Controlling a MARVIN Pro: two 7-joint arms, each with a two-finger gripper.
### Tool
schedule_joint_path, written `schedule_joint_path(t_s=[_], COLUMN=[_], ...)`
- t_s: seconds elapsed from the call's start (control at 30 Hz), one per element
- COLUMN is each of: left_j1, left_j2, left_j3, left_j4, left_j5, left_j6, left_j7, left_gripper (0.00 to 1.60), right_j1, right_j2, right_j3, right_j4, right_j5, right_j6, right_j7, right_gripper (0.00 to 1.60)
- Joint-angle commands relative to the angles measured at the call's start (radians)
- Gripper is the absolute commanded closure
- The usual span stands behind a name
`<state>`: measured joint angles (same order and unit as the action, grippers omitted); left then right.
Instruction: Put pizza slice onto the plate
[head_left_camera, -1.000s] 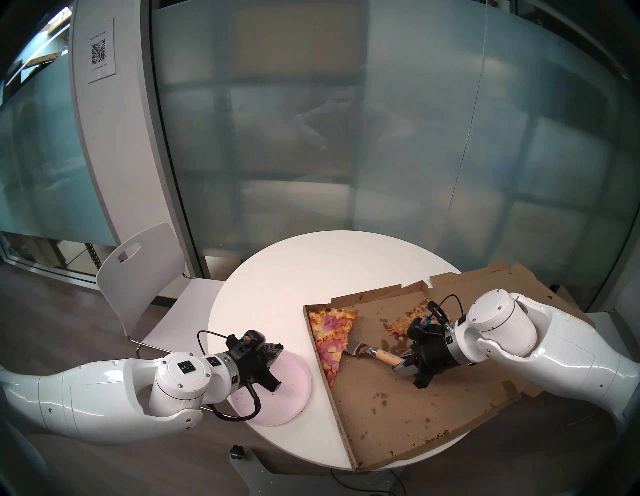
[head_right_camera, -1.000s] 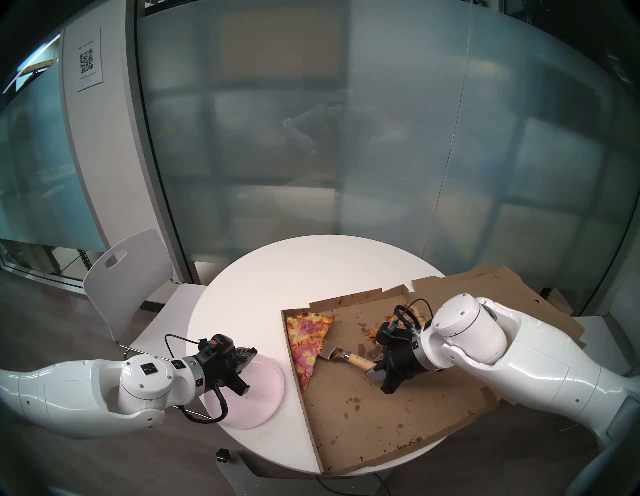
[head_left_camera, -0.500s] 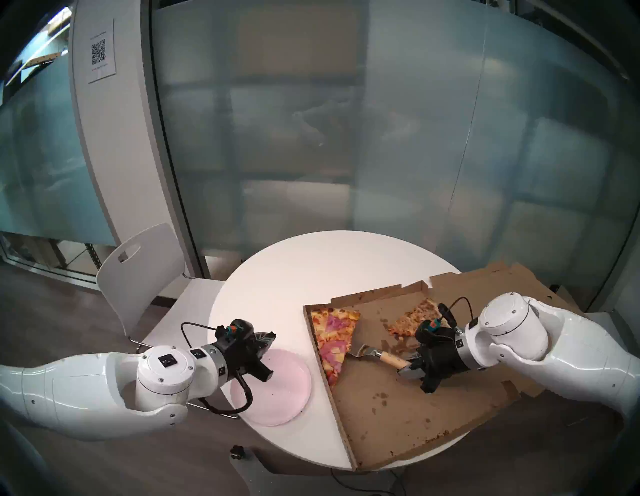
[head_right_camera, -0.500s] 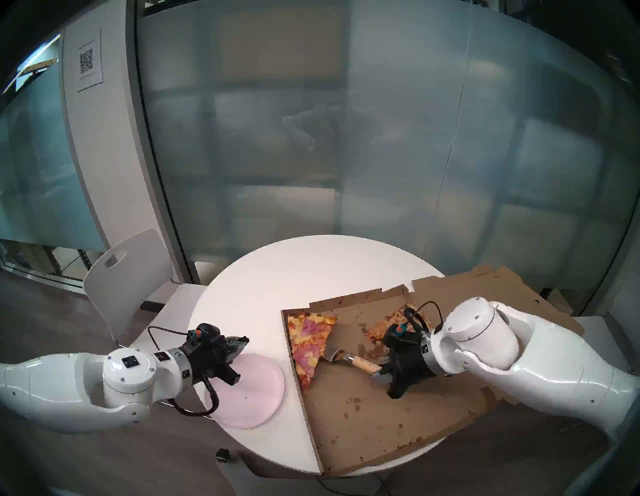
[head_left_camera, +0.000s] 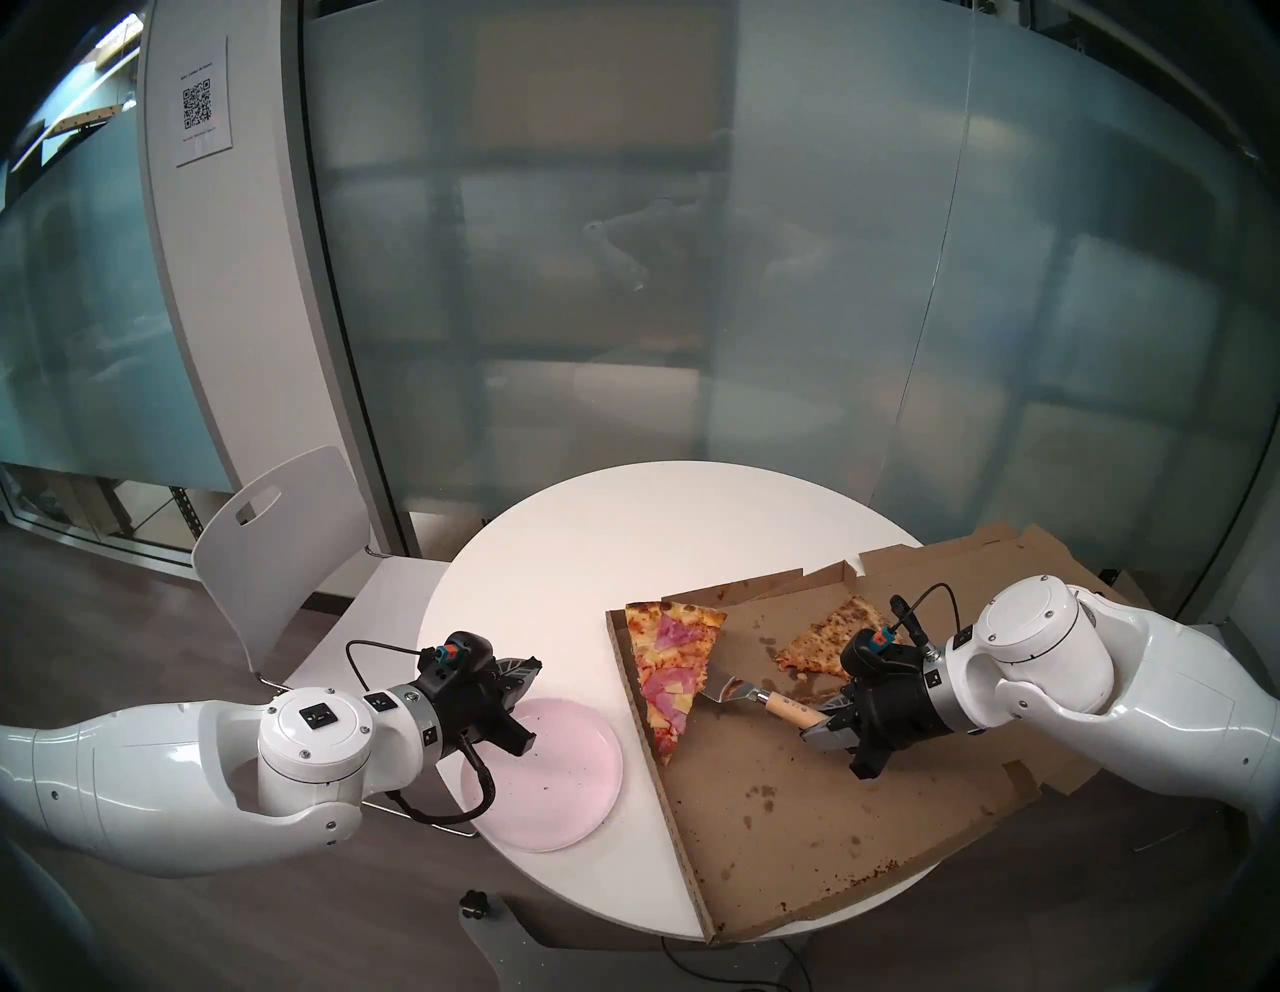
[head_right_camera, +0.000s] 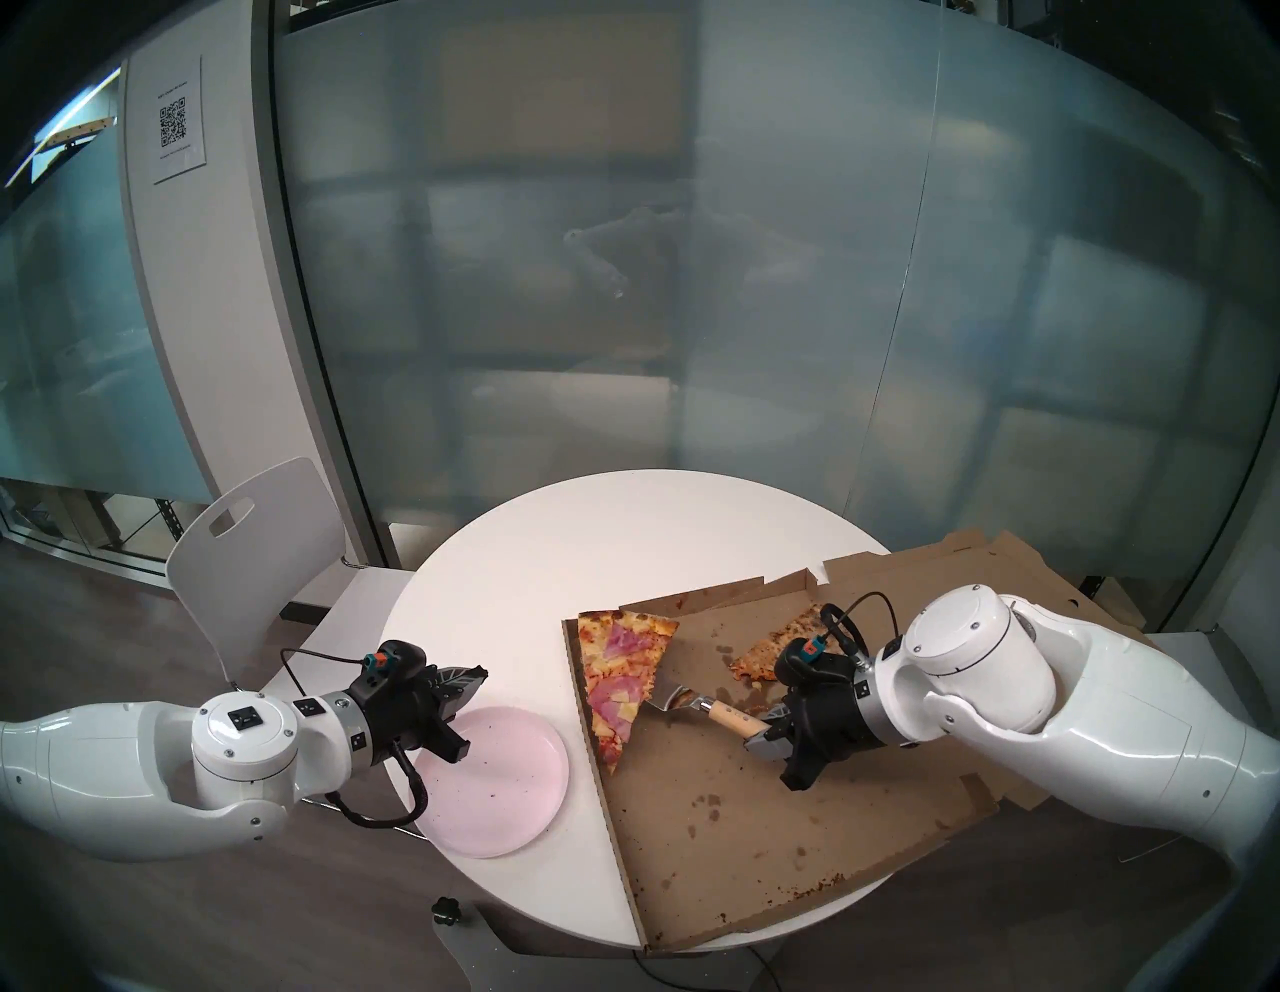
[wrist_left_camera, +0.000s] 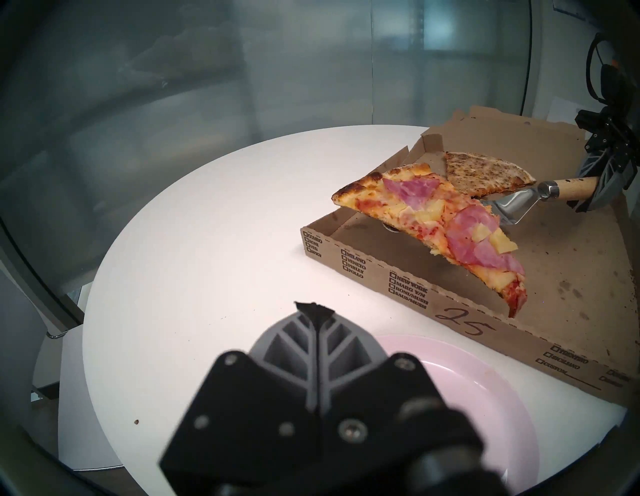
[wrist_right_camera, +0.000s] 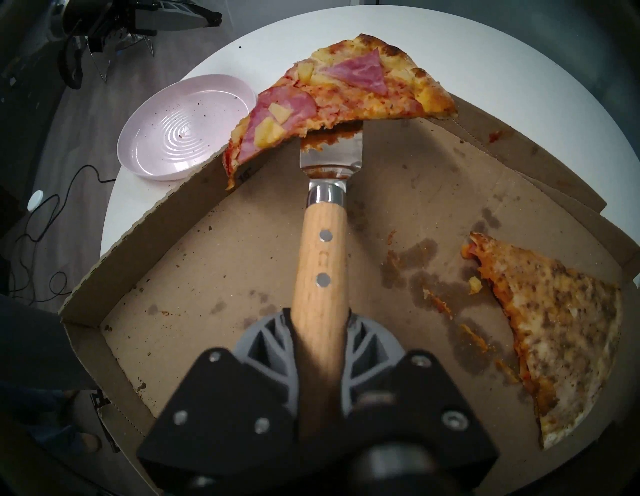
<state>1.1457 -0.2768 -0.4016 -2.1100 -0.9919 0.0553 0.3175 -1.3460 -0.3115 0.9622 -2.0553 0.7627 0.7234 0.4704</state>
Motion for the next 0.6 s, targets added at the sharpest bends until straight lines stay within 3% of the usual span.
schedule_joint_path(t_s=[0.0, 0.33, 0.57], left_j1=[-0.011, -0.020, -0.029], left_j2=[0.007, 0.031, 0.080], left_j3=[-0.014, -0.027, -0.046], left_j4=[0.002, 0.007, 0.020], left_j5=[-0.001, -0.028, -0.060], left_j6=[-0.022, -0.038, -0.061], left_j7=[-0.005, -0.006, -0.018], left_gripper=[1.60, 1.60, 1.60], right_j1=[0.021, 0.051, 0.077], right_j2=[0.007, -0.013, -0.046], right_j3=[0.032, 0.038, 0.024], right_j4=[-0.027, -0.040, -0.046], right_j5=[0.026, 0.021, -0.001], right_j6=[-0.006, 0.011, 0.032], right_j7=[0.007, 0.025, 0.042], right_gripper=[1.60, 1.60, 1.60])
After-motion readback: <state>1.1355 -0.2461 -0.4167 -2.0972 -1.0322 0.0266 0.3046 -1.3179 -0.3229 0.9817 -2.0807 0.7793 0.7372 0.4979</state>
